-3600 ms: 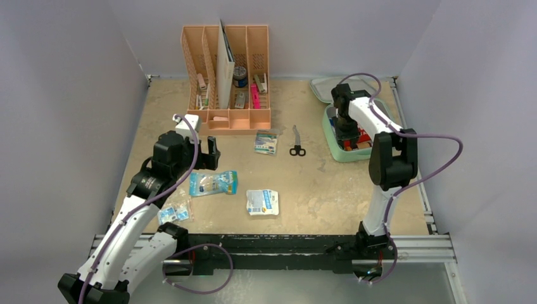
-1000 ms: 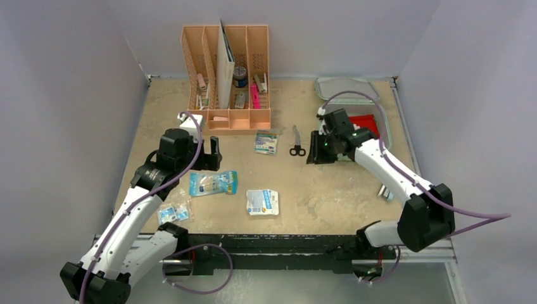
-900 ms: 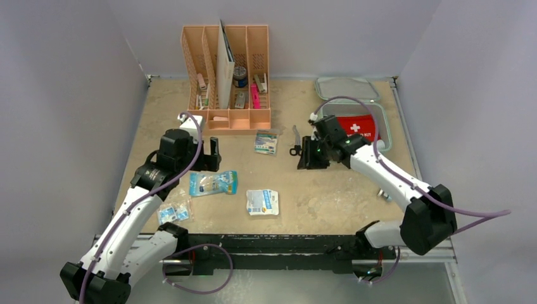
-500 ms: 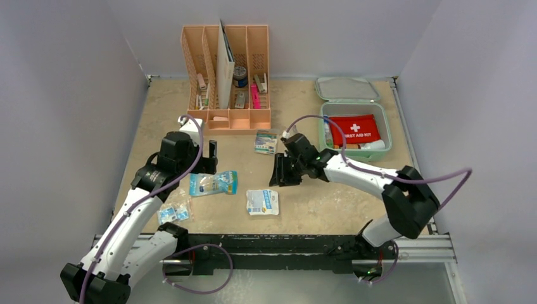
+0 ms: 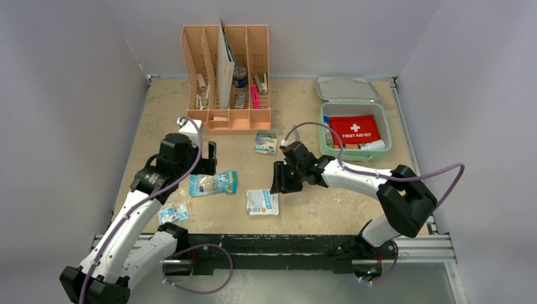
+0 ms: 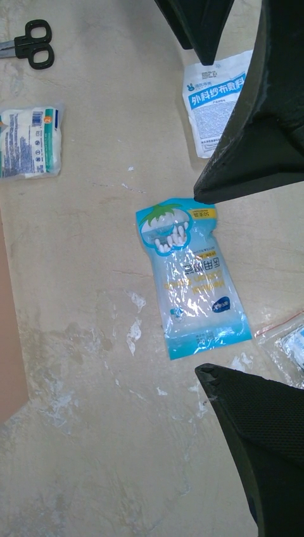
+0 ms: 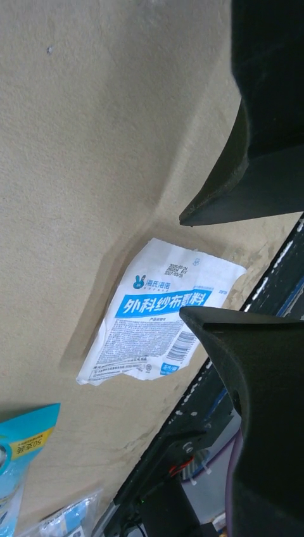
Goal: Organize the medicine kit
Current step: Pick up the medical item at the center of the board.
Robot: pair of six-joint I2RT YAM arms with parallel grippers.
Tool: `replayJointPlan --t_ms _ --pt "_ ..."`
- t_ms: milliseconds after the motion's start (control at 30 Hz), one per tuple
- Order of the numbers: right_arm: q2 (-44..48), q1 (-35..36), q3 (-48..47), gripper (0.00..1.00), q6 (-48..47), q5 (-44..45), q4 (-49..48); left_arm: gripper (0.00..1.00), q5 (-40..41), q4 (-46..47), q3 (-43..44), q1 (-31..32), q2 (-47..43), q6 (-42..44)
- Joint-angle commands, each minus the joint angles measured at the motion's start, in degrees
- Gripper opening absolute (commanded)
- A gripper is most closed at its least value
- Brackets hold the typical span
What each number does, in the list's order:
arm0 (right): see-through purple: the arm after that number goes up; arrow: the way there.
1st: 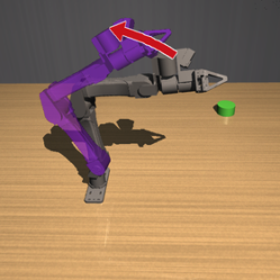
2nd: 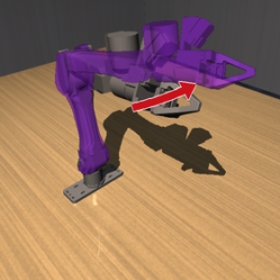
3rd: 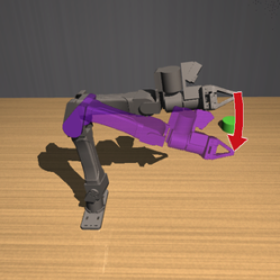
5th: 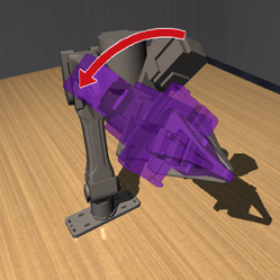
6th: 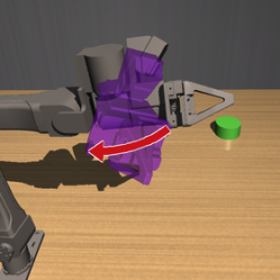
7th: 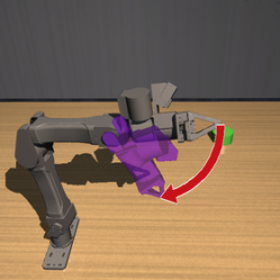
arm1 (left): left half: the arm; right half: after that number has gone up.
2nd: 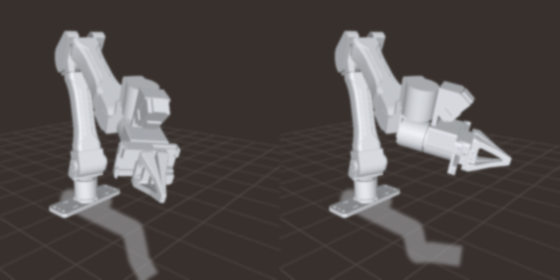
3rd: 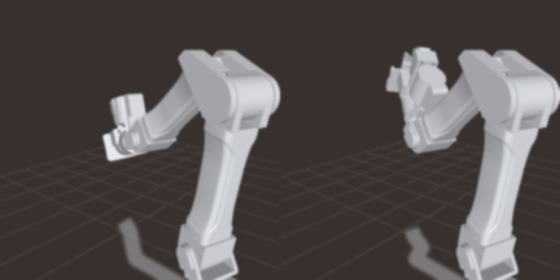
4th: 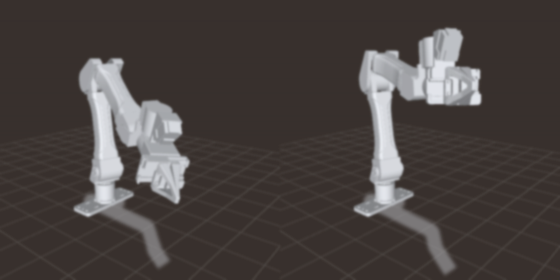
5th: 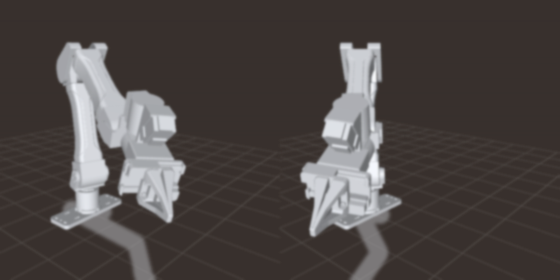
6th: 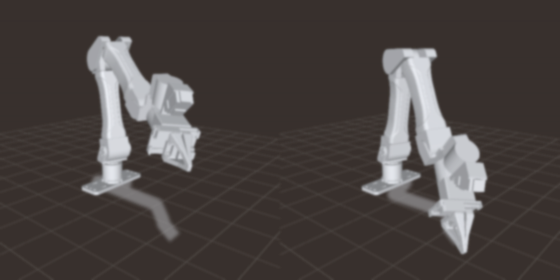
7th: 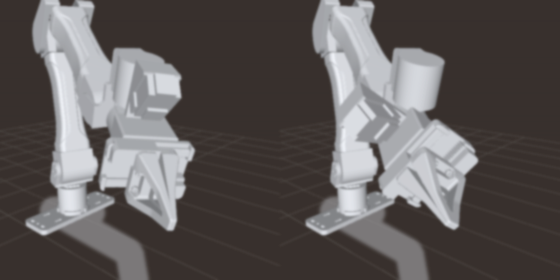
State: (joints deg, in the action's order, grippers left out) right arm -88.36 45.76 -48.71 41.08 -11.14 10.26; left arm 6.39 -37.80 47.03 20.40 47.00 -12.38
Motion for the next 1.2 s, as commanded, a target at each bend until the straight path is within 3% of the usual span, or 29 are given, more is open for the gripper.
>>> replayJointPlan --t_ms 0,400,600,733,800,1167 --pt "2.39 0.3 1.73 0.53 -1.62 1.52 -0.05 0.96 0.2 1.77 -0.17 0.34 -0.91 1.04" --pt "-3.32 0.3 5.87 0.48 2.48 -6.45 -13.15 0.96 0.9 1.59 -0.33 0.32 -1.93 0.77" --pt "-5.2 0.3 4.96 0.31 1.83 -7.84 -14.15 0.96 0.9 1.59 -0.44 0.34 -2.15 0.78" --pt "-4.7 0.33 4.92 0.1 1.31 -8.02 -14.61 0.96 0.82 1.59 -0.2 0.34 -1.45 0.82" --pt "-4.08 0.32 4.11 0.0 0.36 -7.51 -13.38 0.95 0.68 1.63 -0.14 0.34 -1.1 0.69" --pt "3.64 0.29 -5.46 0.0 -7.3 -4.26 4.03 0.94 -3.74 0.47 3.43 0.34 -0.84 -0.71"
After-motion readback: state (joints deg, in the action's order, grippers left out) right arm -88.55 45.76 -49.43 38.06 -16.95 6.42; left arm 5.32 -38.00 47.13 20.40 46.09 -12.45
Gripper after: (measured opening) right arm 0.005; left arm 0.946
